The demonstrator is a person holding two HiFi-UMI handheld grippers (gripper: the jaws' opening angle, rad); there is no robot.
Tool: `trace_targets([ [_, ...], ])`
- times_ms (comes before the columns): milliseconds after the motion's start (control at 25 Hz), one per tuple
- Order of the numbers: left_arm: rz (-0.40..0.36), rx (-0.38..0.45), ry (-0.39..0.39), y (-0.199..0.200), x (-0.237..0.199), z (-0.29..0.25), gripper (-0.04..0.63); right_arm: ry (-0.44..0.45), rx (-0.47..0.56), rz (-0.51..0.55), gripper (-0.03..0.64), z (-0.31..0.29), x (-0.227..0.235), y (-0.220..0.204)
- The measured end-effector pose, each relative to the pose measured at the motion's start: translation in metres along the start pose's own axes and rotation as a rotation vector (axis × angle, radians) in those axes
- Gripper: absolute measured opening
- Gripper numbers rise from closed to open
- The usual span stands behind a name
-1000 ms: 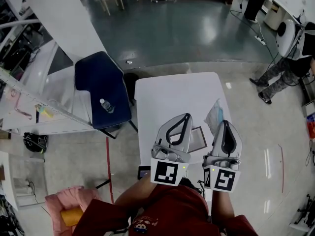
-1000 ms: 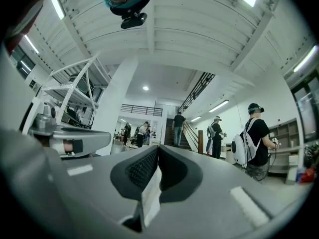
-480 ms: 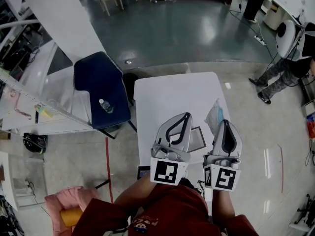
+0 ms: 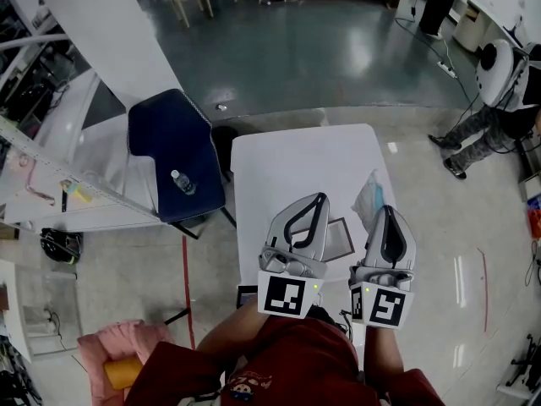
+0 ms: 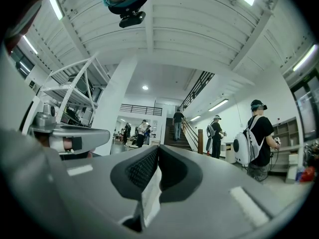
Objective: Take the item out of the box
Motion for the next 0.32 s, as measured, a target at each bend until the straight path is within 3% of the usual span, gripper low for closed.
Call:
trace_targets([
  [320, -0.006, -0.024, 0.003, -0.0067, -0.0050, 0.0043, 0.003, 0.005, -0.019, -0.007, 0.005, 0.0006, -0.0060, -0.0042],
])
Point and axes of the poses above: the fingertips, and each gripper's own axes: z backward along the fingers, x to its right, y out of its top, the point moved 4 cm from there along z, backward along the fingers, and after that the axes turned 13 degrees about -x, right-handed, at the moved point
